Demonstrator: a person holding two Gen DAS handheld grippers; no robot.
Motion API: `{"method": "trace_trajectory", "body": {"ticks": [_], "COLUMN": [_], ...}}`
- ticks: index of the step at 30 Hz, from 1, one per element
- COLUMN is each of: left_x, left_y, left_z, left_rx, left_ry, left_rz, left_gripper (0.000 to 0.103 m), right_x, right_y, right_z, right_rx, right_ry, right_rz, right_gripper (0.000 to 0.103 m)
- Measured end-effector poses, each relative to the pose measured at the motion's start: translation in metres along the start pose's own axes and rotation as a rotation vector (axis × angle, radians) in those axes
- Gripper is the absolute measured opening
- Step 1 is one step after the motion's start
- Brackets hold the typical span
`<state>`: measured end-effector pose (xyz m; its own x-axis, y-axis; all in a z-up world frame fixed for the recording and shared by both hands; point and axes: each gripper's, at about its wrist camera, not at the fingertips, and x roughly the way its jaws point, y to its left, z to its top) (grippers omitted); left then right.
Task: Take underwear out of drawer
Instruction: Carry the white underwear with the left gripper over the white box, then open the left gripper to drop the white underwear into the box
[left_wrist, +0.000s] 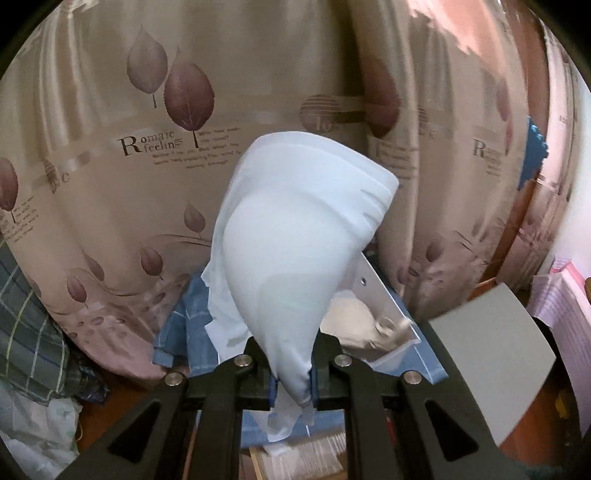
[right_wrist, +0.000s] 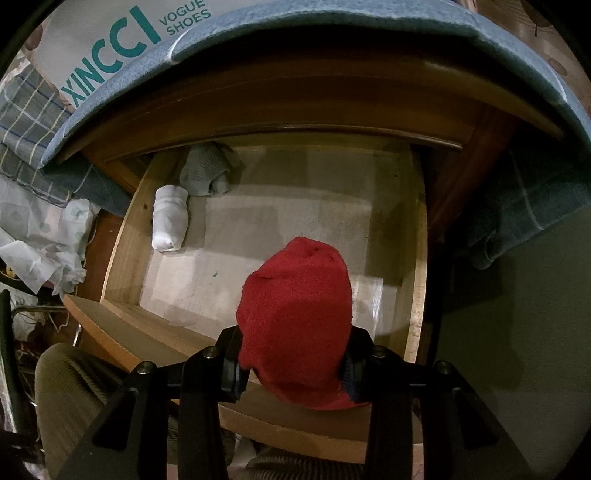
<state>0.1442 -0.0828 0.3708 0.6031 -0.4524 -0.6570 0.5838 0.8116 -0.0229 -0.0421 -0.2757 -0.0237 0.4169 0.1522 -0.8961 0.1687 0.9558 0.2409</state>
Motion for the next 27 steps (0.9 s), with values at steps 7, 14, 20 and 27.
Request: {"method": "trace_trajectory", "body": {"ticks": [7, 14, 20, 27], "left_x": [0.058, 0.107, 0.144, 0.188], "left_y": [0.005, 0.001, -0.005, -0.002], "left_z": [0.022, 0.025, 0.015, -0.021], "left_rx": [-0.017, -0.022, -0.01, -0.021], "left_ry": [0.027, 0.054, 0.126, 0.247], "left_rz": [0.02, 0.008, 0.021, 0.036], "left_gripper": [0.012, 0.012, 0.012, 0.012], "right_x": [0.0, 0.001, 0.003, 0.005], "right_y": [-0.003, -0.004, -0.007, -0.006], "right_z": [-0.001, 0.0, 0.0, 0.0], "right_rx": [0.009, 0.013, 0.022, 0.024], "right_ry": [0.0, 0.004, 0.009, 0.01], "right_rz": [0.014, 0.027, 0.043, 0.049], "right_gripper": [0.036, 0.036, 0.036, 0.036]}}
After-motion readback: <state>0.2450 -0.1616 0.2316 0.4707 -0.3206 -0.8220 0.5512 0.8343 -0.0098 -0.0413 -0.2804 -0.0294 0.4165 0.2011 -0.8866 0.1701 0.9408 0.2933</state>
